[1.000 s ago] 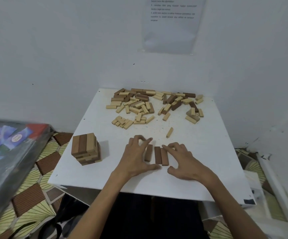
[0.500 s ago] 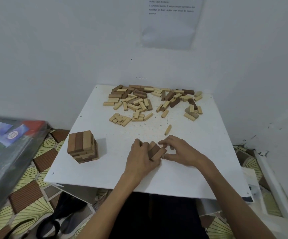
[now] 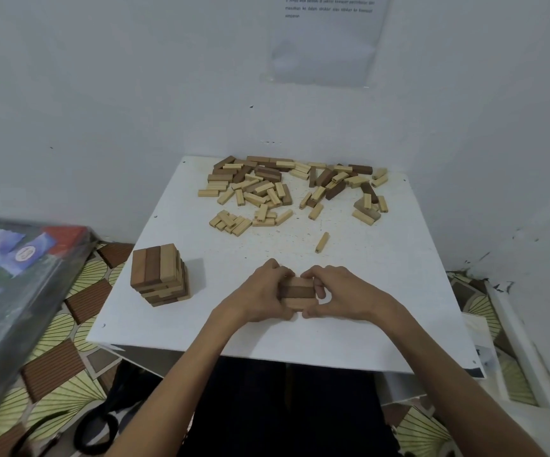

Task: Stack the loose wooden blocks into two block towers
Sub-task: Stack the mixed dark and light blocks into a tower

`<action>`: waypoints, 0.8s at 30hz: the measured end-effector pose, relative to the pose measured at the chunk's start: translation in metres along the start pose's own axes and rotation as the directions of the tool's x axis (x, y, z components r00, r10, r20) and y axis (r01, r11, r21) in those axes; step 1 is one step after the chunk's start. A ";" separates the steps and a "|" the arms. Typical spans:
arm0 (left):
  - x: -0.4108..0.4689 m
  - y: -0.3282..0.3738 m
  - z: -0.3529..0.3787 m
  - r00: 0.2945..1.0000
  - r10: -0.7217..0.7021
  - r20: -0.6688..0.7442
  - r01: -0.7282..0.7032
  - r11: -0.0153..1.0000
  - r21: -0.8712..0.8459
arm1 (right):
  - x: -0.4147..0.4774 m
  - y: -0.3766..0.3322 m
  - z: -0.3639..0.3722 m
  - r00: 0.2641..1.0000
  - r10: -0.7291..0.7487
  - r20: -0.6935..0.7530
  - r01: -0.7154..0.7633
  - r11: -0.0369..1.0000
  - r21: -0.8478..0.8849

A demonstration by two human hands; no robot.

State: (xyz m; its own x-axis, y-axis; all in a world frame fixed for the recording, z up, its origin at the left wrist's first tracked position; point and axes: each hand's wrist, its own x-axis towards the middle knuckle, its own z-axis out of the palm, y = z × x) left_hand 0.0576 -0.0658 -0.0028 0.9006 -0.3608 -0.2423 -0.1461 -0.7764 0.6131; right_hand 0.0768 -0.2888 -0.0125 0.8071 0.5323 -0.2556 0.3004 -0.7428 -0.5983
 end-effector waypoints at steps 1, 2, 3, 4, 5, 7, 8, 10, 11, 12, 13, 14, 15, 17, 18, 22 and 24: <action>-0.001 0.000 0.000 1.000 -0.002 0.002 0.002 1.000 -0.007 | -0.001 -0.001 0.000 1.000 0.009 -0.002 -0.008 1.000 0.010; -0.002 0.000 -0.001 1.000 -0.001 -0.001 0.001 1.000 -0.010 | -0.002 -0.001 0.001 1.000 0.017 -0.009 -0.016 1.000 0.024; -0.003 0.002 0.000 1.000 -0.005 -0.006 0.005 1.000 -0.003 | -0.004 -0.002 0.001 1.000 0.022 -0.016 -0.022 0.999 0.038; -0.005 0.003 0.001 1.000 -0.018 -0.019 0.018 1.000 0.021 | -0.005 -0.003 0.002 0.999 0.026 -0.027 -0.024 0.998 0.050; -0.006 0.005 0.002 0.998 -0.041 -0.039 0.044 0.997 0.063 | -0.006 -0.005 0.003 0.999 0.028 -0.040 -0.025 0.998 0.060; -0.007 0.007 0.004 0.995 -0.082 -0.059 0.090 0.982 0.166 | -0.007 -0.006 0.005 0.998 0.038 -0.055 -0.033 0.996 0.084; -0.007 0.007 0.005 0.995 -0.083 -0.049 0.090 0.977 0.191 | -0.008 -0.006 0.006 0.997 0.045 -0.060 -0.040 0.995 0.091; -0.005 0.006 0.004 0.997 -0.073 -0.006 0.073 0.981 0.179 | -0.009 -0.007 0.007 0.996 0.056 -0.072 -0.049 0.994 0.098; -0.005 0.005 0.003 0.998 -0.063 0.015 0.060 0.985 0.165 | -0.009 -0.007 0.007 0.995 0.062 -0.074 -0.055 0.993 0.102; -0.004 0.005 0.000 0.998 -0.048 0.032 0.043 0.987 0.155 | -0.010 -0.008 0.007 0.995 0.069 -0.073 -0.061 0.993 0.105; -0.004 0.004 -0.002 0.998 -0.034 0.050 0.026 0.988 0.149 | -0.010 -0.009 0.007 0.995 0.075 -0.069 -0.068 0.992 0.105; -0.004 0.003 -0.004 0.998 -0.022 0.065 0.012 0.989 0.147 | -0.010 -0.009 0.007 0.995 0.080 -0.064 -0.073 0.992 0.103; -0.004 0.002 -0.006 0.997 -0.014 0.080 0.002 0.989 0.145 | -0.010 -0.010 0.007 0.995 0.083 -0.060 -0.076 0.992 0.098; -0.004 -0.002 -0.009 0.994 0.003 0.111 -0.018 0.990 0.138 | -0.010 -0.010 0.007 0.995 0.086 -0.059 -0.080 0.993 0.091; -0.005 -0.004 -0.010 0.992 0.015 0.122 -0.031 0.990 0.134 | -0.010 -0.010 0.007 0.994 0.089 -0.060 -0.083 0.992 0.090; -0.004 -0.012 -0.012 0.990 0.064 0.129 -0.077 0.992 0.096 | -0.013 -0.010 0.008 0.992 0.101 -0.069 -0.094 0.990 0.108; -0.003 -0.015 -0.013 0.989 0.067 0.133 -0.079 0.993 0.085 | -0.013 -0.013 0.006 0.993 0.101 -0.065 -0.095 0.991 0.096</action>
State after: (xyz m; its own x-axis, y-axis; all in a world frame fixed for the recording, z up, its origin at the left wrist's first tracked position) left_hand 0.0622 -0.0468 -0.0015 0.8261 -0.4780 -0.2986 -0.2511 -0.7865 0.5643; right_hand 0.0593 -0.2831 -0.0062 0.8648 0.4267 -0.2648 0.1724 -0.7475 -0.6415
